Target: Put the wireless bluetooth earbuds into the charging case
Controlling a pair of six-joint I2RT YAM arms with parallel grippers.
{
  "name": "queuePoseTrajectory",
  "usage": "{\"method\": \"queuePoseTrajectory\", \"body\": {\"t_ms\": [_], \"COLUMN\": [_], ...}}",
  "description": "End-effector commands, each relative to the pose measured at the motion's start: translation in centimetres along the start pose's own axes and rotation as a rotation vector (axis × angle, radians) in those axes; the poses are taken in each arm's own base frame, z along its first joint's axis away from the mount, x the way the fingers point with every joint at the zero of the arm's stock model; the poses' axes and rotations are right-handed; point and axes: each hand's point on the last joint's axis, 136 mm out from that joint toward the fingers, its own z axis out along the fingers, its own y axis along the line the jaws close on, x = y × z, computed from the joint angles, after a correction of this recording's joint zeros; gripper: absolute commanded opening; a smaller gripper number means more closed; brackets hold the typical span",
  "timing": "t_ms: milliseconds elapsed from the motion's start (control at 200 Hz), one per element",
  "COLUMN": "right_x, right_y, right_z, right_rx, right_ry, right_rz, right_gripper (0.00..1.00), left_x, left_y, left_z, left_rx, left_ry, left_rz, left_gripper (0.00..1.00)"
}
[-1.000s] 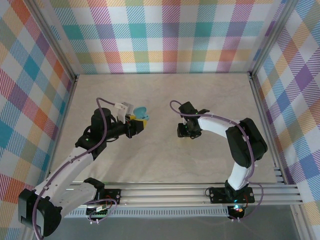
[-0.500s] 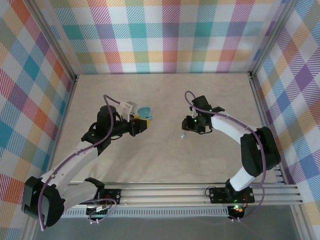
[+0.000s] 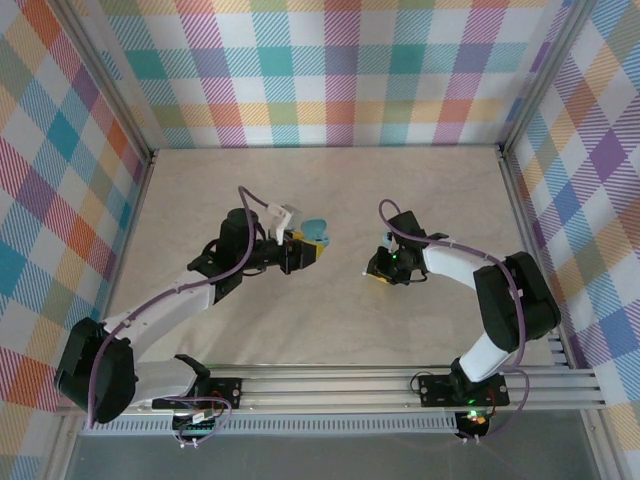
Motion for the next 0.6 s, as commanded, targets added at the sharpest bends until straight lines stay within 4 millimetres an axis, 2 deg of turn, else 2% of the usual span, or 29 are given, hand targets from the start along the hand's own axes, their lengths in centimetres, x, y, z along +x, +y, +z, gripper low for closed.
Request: {"method": "queuePoseTrajectory", "body": {"t_ms": [0, 595], "right_x": [-0.4, -1.3], "right_y": [0.6, 0.5], "right_z": [0.6, 2.1], "right_rx": [-0.036, -0.011], "right_ry": [-0.019, -0.008], "right_rz": [0.035, 0.013], "right_gripper": [0.26, 0.26], "left_x": [-2.3, -1.9], "left_y": [-2.0, -2.0], "left_z": [0.5, 1.2], "left_rx": [0.068, 0.068], "left_ry": [-0.051, -0.019], "left_rz": [0.055, 0.075], "left_gripper": [0.09, 0.09]}}
